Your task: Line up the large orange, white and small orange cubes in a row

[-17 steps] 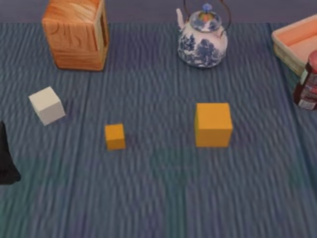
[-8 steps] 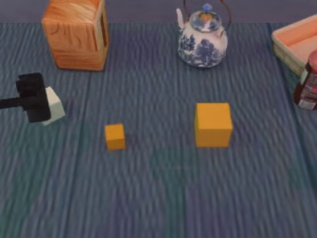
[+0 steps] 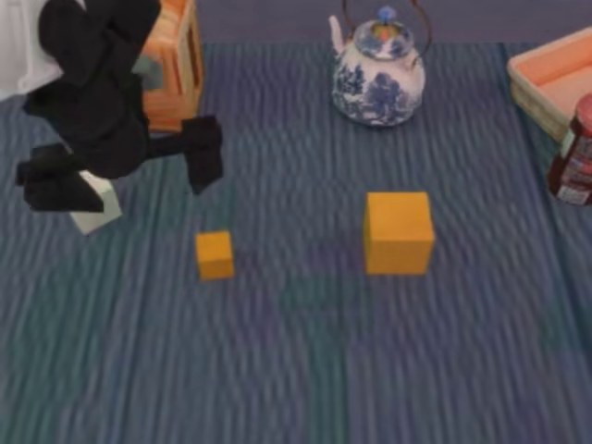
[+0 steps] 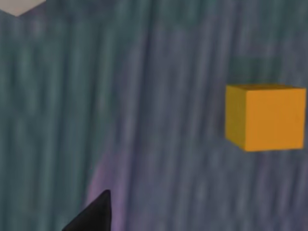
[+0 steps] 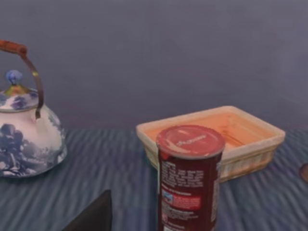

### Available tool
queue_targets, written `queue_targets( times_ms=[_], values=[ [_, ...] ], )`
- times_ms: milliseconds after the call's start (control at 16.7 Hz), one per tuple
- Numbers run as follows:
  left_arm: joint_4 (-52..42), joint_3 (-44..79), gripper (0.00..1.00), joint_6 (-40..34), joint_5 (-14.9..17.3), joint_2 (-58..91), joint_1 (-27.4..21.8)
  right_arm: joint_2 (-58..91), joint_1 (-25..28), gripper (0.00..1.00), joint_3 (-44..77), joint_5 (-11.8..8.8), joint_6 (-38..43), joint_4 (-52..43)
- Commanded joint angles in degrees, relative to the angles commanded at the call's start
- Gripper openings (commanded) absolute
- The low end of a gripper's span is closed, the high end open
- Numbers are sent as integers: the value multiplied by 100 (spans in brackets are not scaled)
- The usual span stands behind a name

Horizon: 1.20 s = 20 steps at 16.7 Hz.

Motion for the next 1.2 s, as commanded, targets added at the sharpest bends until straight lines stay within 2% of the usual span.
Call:
queue_targets(
  times_ms=[360,720,960,1200],
  values=[
    [-1015,1707,100,-564,-18,2004,-418,0,0,100,0,0,0,0],
    [-1155,1970,100,-648,-23,2266,-480,0,0,100,0,0,0,0],
    [-913,1791,100,-626,-22,2349,-460,0,0,100,0,0,0,0],
    [65,1263,100,-626,-19,2726,-465,0,0,100,0,0,0,0]
  ],
)
